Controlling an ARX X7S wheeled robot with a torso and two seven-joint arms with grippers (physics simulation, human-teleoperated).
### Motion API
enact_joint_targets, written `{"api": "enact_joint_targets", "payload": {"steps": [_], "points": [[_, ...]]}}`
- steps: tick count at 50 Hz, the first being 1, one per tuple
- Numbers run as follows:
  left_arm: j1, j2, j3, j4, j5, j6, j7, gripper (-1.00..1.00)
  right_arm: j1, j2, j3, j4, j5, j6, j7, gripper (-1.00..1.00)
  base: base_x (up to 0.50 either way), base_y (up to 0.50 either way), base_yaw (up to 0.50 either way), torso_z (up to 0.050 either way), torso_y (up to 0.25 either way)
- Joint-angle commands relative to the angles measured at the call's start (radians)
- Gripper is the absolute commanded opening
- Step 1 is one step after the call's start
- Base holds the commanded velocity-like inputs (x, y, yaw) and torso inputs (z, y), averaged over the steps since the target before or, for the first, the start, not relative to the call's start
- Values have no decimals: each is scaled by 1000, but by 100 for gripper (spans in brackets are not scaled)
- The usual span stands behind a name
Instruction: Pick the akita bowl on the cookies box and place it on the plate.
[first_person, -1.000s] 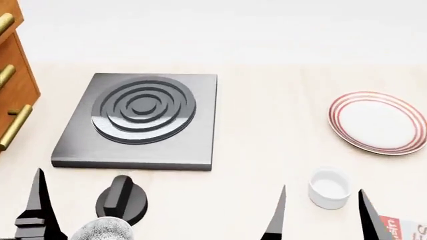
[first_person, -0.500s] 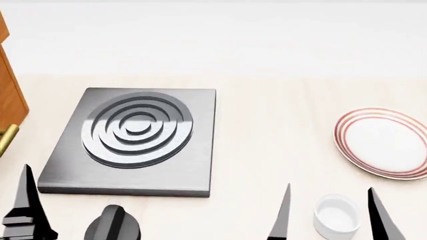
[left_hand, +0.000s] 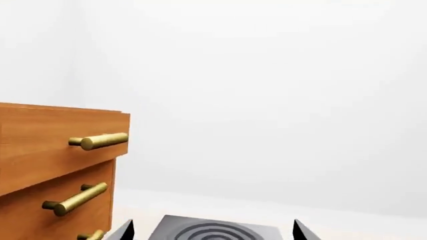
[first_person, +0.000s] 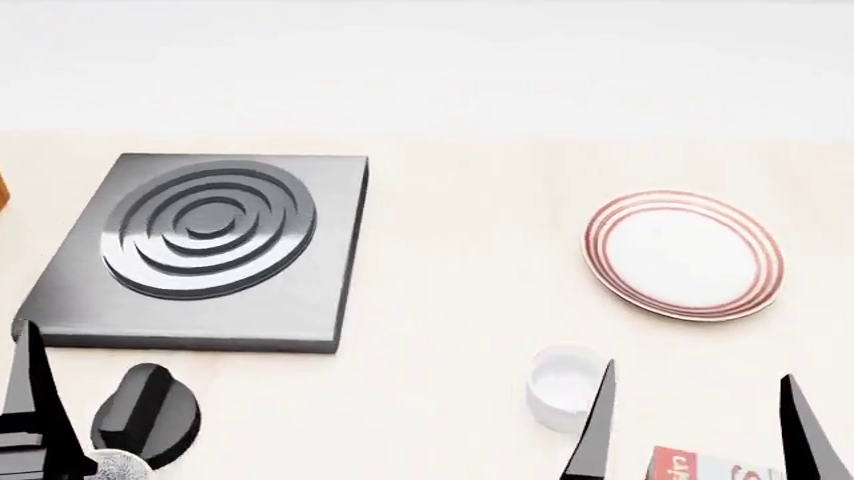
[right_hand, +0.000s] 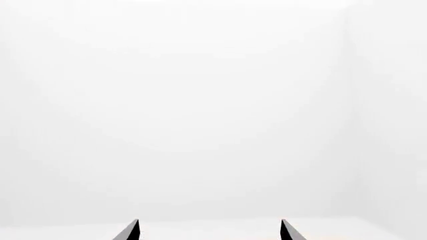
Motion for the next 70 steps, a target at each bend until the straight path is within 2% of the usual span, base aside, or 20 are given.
{"api": "enact_joint_targets", "payload": {"steps": [1, 43, 66, 70], "points": [[3, -8, 1, 6, -7, 4, -8, 100, -7, 14, 10, -23, 12, 8, 10, 100, -211, -500, 0, 0, 0], [-1, -40, 25, -7, -25, 15, -36, 100, -10, 46, 1, -9, 54, -22, 8, 100, -73, -500, 0, 0, 0], [8, -58, 29, -6, -44, 26, -55, 100, -16, 53, -24, -3, 19, -35, 28, 100, 0, 0, 0, 0, 0], [9, -61, 30, -4, -46, 27, -58, 100, -31, 52, -19, 0, 20, -86, 23, 100, 231, 0, 0, 0, 0]]}}
